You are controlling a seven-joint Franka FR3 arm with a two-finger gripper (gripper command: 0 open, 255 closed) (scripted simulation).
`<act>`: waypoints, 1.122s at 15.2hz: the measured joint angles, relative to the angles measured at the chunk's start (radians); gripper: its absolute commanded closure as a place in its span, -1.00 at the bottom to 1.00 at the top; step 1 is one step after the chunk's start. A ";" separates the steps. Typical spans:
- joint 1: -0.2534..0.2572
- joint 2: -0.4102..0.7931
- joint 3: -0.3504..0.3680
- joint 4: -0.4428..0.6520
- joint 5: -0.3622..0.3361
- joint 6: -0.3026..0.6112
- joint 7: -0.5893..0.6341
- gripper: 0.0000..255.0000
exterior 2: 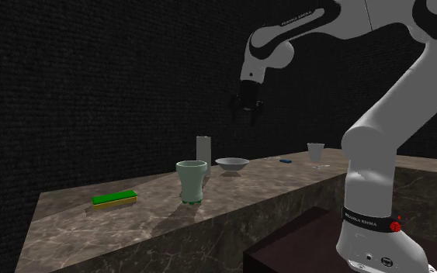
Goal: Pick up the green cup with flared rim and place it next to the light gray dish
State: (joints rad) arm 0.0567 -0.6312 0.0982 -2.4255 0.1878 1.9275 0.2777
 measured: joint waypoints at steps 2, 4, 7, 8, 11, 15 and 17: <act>0.009 0.049 0.031 0.007 0.008 0.044 0.027 -1.00; 0.018 0.095 0.064 0.010 0.015 0.088 0.058 -1.00; 0.029 0.193 0.116 0.021 0.018 0.177 0.104 -1.00; 0.033 0.211 0.130 0.023 0.018 0.193 0.120 -1.00; 0.041 0.312 0.184 0.054 0.005 0.265 0.180 -1.00; 0.046 0.413 0.226 0.079 -0.020 0.340 0.234 -1.00; 0.046 0.438 0.232 0.071 -0.026 0.373 0.239 -1.00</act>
State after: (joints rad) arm 0.1024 -0.1929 0.3298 -2.3549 0.1621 2.3008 0.5172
